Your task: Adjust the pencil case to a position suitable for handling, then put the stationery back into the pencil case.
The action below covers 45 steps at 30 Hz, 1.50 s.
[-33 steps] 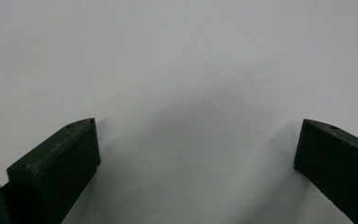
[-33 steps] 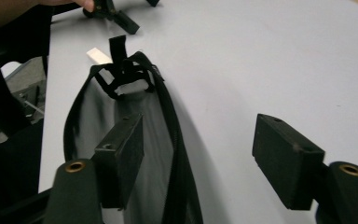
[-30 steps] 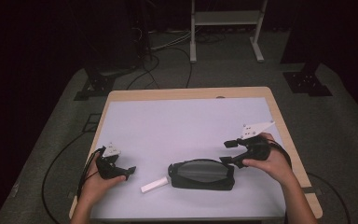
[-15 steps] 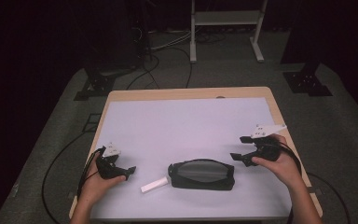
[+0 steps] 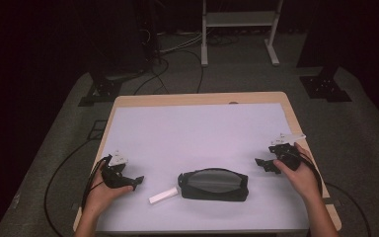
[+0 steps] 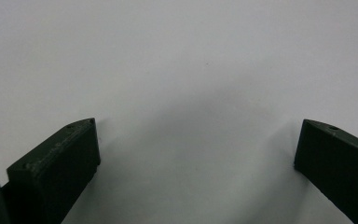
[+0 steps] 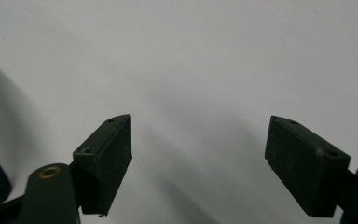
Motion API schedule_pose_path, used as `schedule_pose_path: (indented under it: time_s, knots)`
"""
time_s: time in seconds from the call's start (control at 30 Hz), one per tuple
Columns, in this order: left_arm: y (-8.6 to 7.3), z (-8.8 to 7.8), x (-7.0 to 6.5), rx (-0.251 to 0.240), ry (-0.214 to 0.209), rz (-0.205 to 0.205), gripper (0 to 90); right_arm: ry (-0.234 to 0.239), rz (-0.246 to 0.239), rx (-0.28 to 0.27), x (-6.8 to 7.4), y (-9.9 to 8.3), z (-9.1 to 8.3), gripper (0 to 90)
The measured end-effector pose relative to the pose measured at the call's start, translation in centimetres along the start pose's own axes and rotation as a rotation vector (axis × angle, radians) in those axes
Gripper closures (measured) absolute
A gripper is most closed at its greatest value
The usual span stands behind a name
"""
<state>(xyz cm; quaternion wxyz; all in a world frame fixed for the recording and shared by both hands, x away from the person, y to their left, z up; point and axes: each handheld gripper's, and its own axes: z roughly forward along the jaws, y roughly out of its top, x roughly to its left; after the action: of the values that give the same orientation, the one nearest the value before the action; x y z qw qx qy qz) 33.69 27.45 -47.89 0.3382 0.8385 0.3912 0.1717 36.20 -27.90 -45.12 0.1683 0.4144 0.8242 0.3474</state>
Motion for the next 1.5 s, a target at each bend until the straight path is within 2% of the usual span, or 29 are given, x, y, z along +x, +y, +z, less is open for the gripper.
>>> schedule_pose_path:
  time_s: [0.2,0.43,0.53,0.6,0.8,0.9,1.1,1.3,1.37,1.5]
  knots:
    - [0.0,0.0,0.0,-0.001,0.001,0.002,0.0,-0.028,0.006,0.018,-0.4,-0.8,1.1,20.7]
    - [0.0,-0.2,-0.2,-0.011,0.002,0.007,1.0,-0.051,0.013,0.022,-0.5,-1.0,1.7,20.3]
    - [-0.1,-0.4,-0.3,-0.016,-0.005,0.013,6.1,-0.055,0.017,0.042,-0.5,-1.2,2.0,19.3]
    - [0.0,-0.4,-0.4,-0.015,-0.006,0.015,7.9,-0.049,0.026,0.036,-0.7,-1.3,2.1,18.4]
    - [0.1,-0.8,-0.7,-0.011,-0.027,0.014,16.8,-0.036,0.035,0.003,-0.9,-1.8,2.1,17.6]
    - [0.4,-1.1,-1.1,0.002,-0.045,0.030,21.4,-0.035,0.038,-0.038,-0.9,-2.3,2.2,16.8]
    - [1.1,-1.9,-1.6,0.030,-0.069,0.041,29.9,-0.035,0.037,-0.040,-0.9,-2.4,2.2,16.7]
    - [2.0,-2.6,-2.7,0.061,-0.107,0.054,35.4,-0.032,0.040,-0.039,-1.0,-2.4,2.2,16.6]
    - [2.5,-2.9,-3.4,0.070,-0.123,0.077,37.4,-0.032,0.039,-0.039,-1.0,-2.4,2.2,16.6]
    - [3.0,-3.1,-4.1,0.077,-0.134,0.093,40.7,-0.031,0.041,-0.039,-1.0,-2.4,2.2,16.6]
